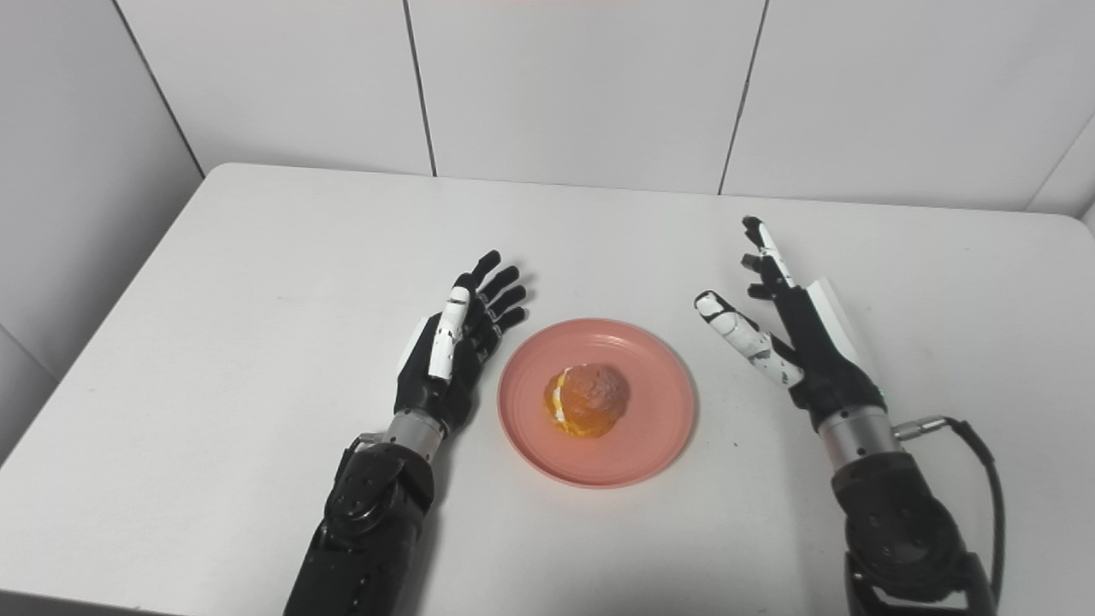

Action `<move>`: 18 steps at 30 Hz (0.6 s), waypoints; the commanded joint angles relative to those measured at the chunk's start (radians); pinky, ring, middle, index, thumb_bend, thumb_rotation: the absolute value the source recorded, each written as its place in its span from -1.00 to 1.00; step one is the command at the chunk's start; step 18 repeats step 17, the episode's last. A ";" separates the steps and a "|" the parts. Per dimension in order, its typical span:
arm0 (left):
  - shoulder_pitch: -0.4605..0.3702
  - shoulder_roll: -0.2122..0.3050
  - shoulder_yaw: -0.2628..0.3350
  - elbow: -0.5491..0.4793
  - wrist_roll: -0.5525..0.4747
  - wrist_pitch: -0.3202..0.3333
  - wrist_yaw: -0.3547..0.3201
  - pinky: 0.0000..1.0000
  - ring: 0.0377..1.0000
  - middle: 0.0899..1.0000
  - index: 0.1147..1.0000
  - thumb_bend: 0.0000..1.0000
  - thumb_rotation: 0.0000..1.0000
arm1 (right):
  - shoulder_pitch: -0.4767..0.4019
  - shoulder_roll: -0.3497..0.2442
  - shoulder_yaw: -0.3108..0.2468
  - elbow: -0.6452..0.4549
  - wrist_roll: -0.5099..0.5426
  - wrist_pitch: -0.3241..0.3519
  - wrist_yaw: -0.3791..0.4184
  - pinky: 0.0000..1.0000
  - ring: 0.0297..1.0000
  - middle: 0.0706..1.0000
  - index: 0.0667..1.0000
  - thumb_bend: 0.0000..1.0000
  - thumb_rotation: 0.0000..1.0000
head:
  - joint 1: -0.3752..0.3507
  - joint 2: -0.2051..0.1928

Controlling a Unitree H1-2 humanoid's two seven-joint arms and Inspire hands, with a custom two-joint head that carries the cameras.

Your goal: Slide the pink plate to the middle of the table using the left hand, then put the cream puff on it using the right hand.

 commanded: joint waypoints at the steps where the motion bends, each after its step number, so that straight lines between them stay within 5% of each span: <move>1: 0.056 0.020 0.015 0.040 0.005 0.026 0.020 0.81 0.81 0.84 0.86 -0.22 0.96 | 0.003 0.031 -0.017 0.003 0.048 -0.053 -0.045 0.63 0.84 0.98 1.00 0.78 1.00 | 0.001 0.000; 5: 0.072 0.042 0.011 0.032 0.021 -0.004 0.016 0.85 0.83 0.86 0.87 -0.21 1.00 | 0.043 0.098 -0.045 0.055 0.155 -0.079 -0.080 0.75 0.90 1.00 1.00 0.68 1.00 | 0.008 0.005; 9: 0.089 0.061 0.013 0.024 0.027 -0.030 0.019 0.86 0.84 0.85 0.87 -0.22 0.95 | 0.070 0.147 -0.063 0.115 0.257 -0.111 -0.087 0.85 0.96 1.00 1.00 0.78 1.00 | -0.007 0.007; 18: 0.128 0.090 0.012 -0.008 0.023 -0.036 0.008 0.94 0.90 0.89 0.89 -0.20 1.00 | 0.117 0.158 -0.037 0.188 0.276 -0.208 -0.110 0.93 0.92 0.98 1.00 0.71 1.00 | -0.001 0.015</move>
